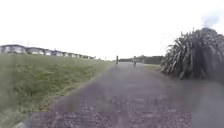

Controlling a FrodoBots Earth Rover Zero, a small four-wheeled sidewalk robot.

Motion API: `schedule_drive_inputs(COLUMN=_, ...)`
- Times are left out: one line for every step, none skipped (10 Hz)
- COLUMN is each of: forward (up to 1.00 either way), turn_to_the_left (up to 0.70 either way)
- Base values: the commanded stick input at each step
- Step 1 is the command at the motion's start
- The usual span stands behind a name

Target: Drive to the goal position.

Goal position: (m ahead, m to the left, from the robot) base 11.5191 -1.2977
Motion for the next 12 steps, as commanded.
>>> schedule_drive_inputs(forward=0.70, turn_to_the_left=0.21)
schedule_drive_inputs(forward=0.70, turn_to_the_left=0.31)
schedule_drive_inputs(forward=0.70, turn_to_the_left=0.35)
schedule_drive_inputs(forward=0.70, turn_to_the_left=0.29)
schedule_drive_inputs(forward=0.70, turn_to_the_left=0.18)
schedule_drive_inputs(forward=0.70, turn_to_the_left=0.01)
schedule_drive_inputs(forward=0.70, turn_to_the_left=0.00)
schedule_drive_inputs(forward=0.70, turn_to_the_left=0.00)
schedule_drive_inputs(forward=0.70, turn_to_the_left=0.00)
schedule_drive_inputs(forward=0.70, turn_to_the_left=-0.15)
schedule_drive_inputs(forward=0.70, turn_to_the_left=-0.35)
schedule_drive_inputs(forward=0.70, turn_to_the_left=-0.35)
